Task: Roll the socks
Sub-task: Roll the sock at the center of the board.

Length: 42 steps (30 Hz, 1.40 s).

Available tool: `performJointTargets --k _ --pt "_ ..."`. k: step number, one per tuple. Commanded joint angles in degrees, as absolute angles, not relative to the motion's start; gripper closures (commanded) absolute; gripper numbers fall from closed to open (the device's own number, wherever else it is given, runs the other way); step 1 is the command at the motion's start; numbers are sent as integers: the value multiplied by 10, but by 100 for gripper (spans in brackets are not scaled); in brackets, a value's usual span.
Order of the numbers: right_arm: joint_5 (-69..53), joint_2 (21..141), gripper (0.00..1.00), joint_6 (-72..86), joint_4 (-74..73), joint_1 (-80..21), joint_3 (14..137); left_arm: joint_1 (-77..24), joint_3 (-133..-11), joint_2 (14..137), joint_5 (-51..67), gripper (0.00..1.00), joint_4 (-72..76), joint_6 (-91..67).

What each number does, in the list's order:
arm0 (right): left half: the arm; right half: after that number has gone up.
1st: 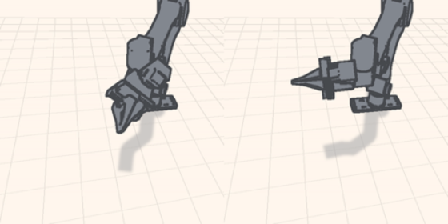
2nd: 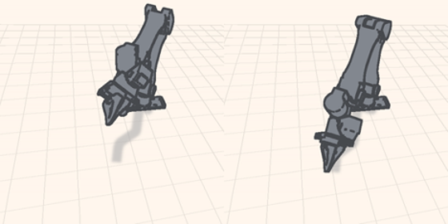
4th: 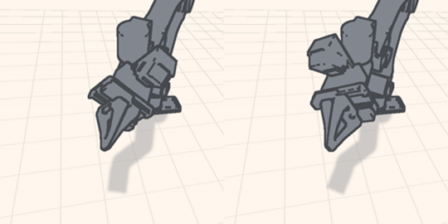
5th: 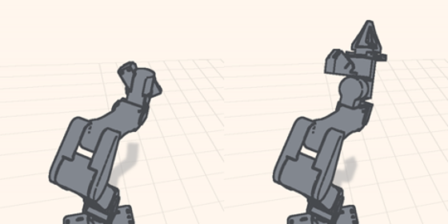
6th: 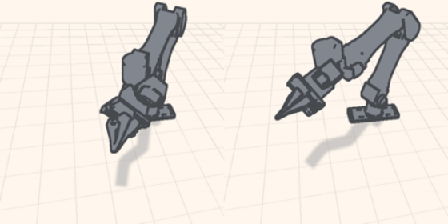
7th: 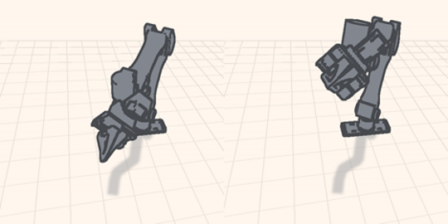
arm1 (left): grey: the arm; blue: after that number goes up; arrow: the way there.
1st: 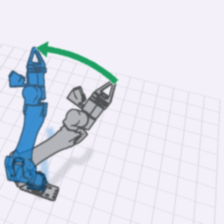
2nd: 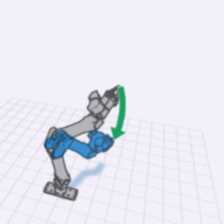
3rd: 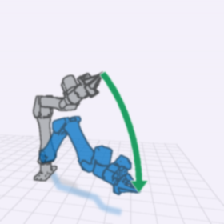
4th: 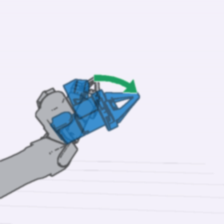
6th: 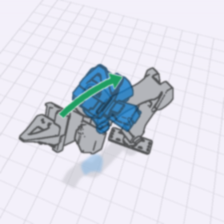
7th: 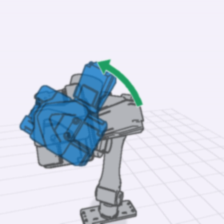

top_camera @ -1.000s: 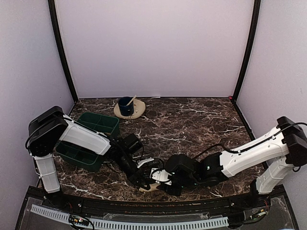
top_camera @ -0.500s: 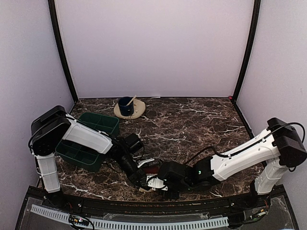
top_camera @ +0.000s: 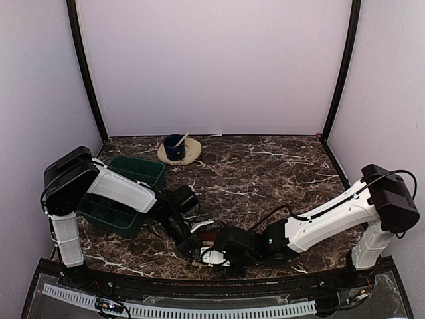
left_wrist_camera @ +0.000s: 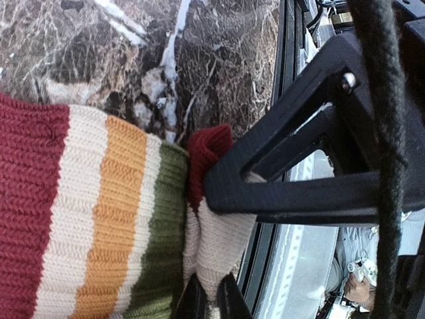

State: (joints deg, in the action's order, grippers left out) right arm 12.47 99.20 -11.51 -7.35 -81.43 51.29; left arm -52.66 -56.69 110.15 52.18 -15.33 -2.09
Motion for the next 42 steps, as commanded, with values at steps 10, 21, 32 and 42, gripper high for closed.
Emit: performJointTargets --k 10,21,32,42 --pt "77 1037 88 -107 -86 -802 529 -521 -565 1111 512 91 -183 -19" --pt "14 1046 94 -87 -104 -772 523 -505 -534 1054 485 71 -142 -73" --pt "-10 1043 95 -68 -108 -755 522 -481 -496 993 451 63 -113 -106" --pt "-70 1046 95 -38 -116 -734 528 -468 -452 929 363 63 -66 -138"
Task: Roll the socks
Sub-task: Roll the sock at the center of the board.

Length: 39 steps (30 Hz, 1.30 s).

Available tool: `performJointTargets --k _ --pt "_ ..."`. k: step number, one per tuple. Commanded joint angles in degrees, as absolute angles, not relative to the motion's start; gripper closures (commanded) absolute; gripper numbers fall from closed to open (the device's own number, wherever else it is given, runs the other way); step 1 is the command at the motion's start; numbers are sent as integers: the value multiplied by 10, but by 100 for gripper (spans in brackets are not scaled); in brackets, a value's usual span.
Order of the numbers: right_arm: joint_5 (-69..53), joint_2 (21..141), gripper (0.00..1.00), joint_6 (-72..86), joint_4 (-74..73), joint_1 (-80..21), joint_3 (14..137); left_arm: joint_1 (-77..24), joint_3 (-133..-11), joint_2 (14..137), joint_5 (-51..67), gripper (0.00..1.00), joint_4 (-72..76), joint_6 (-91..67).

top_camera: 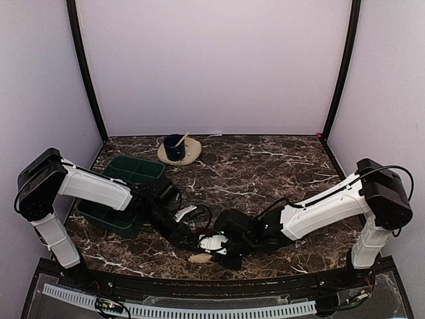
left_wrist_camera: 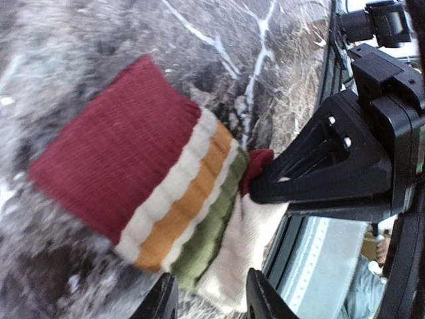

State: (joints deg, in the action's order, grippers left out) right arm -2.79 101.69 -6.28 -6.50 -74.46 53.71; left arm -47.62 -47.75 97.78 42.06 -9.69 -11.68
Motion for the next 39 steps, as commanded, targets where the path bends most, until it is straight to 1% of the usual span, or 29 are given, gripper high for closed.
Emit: performJointTargets --k 1,6,12,15,23,33,39 --pt "-82 1046 95 -33 -117 -729 529 -468 -447 919 347 63 -56 -141" --pt "-140 1046 95 -14 -118 -702 526 -468 -401 865 289 63 12 -172" --pt "-204 1053 95 -1 -127 -670 531 -469 -337 820 284 62 107 -189" --pt "-233 1063 95 -1 -138 -655 538 -477 -315 796 273 62 128 -185" --pt "-309 1105 95 -15 -178 -626 568 -561 -305 767 175 61 127 -130" --pt "-366 1123 95 -25 -197 -595 572 -602 -301 741 144 59 114 -57" --pt "-391 1141 95 -36 -213 -586 581 -631 -325 770 131 59 85 -18"
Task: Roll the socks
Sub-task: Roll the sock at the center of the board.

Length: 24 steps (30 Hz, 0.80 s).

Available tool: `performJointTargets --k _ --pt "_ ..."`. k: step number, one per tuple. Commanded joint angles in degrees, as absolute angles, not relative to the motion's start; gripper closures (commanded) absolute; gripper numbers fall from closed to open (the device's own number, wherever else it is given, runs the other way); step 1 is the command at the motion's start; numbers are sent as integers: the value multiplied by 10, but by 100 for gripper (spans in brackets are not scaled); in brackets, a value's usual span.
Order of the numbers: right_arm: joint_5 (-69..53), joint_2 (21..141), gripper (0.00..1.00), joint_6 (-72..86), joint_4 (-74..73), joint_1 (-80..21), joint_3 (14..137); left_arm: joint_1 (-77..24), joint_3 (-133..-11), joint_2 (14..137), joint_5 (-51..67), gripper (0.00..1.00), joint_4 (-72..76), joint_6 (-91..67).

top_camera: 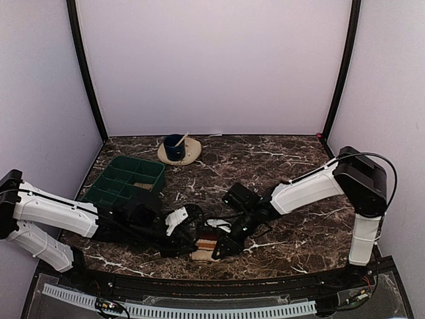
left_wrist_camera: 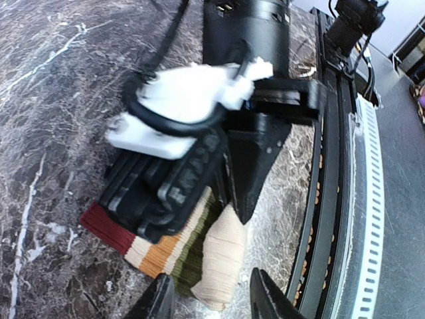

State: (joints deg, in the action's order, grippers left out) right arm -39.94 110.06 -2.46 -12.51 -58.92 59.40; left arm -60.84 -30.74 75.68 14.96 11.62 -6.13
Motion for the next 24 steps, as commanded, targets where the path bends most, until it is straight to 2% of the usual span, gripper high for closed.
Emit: performJointTargets --k 1,12,24 --pt "-395 1143 95 -38 -217 -585 582 -640 -333 778 126 59 75 -8" --pt "-422 1156 94 -54 -236 -574 591 -699 -387 849 34 59 21 48" --pt "-441 1166 95 -63 -253 -570 604 -713 -404 884 26 61 7 71"
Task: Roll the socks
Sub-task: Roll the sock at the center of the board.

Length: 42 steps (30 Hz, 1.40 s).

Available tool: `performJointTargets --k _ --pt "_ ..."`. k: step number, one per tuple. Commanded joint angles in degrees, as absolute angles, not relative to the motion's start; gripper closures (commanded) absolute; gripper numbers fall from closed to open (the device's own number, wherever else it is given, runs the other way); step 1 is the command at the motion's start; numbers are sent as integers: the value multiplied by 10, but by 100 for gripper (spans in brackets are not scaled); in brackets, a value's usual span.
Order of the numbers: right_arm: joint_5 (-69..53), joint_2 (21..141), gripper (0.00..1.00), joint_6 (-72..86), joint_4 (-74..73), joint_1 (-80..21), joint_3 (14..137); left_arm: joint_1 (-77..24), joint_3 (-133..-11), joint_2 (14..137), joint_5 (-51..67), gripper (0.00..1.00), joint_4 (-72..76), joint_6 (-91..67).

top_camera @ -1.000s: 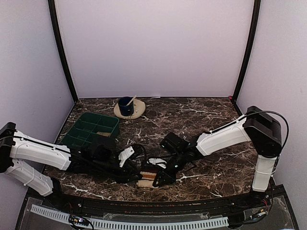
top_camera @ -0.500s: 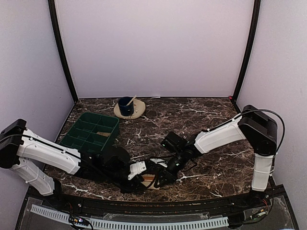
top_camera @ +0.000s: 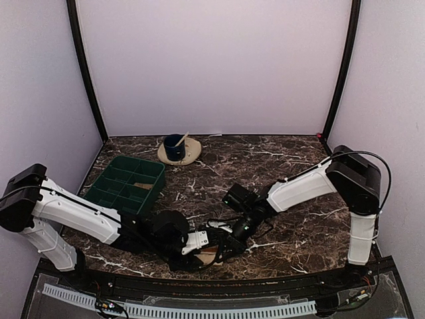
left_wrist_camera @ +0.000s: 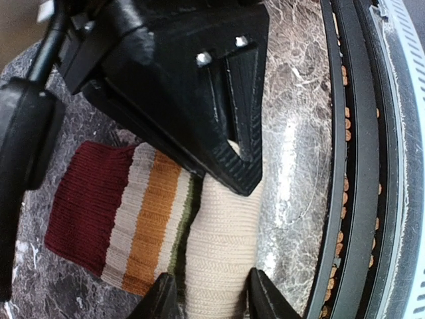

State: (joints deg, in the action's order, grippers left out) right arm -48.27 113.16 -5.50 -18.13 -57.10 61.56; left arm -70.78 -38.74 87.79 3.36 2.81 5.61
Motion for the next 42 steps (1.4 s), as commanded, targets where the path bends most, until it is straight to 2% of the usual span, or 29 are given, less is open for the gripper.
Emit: performJointTargets --k 1,7,13,20,24,31,40,42 --pt "-442 1167 95 -64 -255 -569 605 -714 -404 885 24 62 7 71" --pt "-452 1175 95 -66 -261 -568 610 -720 -405 883 13 62 8 80" --pt "-455 1180 95 -67 -265 -567 613 -723 -407 891 14 70 9 86" --pt "-450 1183 95 -66 -270 -566 614 -723 -406 895 26 85 6 86" --pt "-439 1180 94 -63 -271 -565 614 -723 -416 911 31 100 -9 77" --pt "-416 1162 83 -42 -250 -562 597 -714 -417 920 60 100 -14 47" --pt "-429 1128 71 -5 -184 -545 553 -662 -436 946 163 100 -46 17" --pt "-432 1119 65 3 -169 -540 542 -653 -442 953 186 100 -52 15"
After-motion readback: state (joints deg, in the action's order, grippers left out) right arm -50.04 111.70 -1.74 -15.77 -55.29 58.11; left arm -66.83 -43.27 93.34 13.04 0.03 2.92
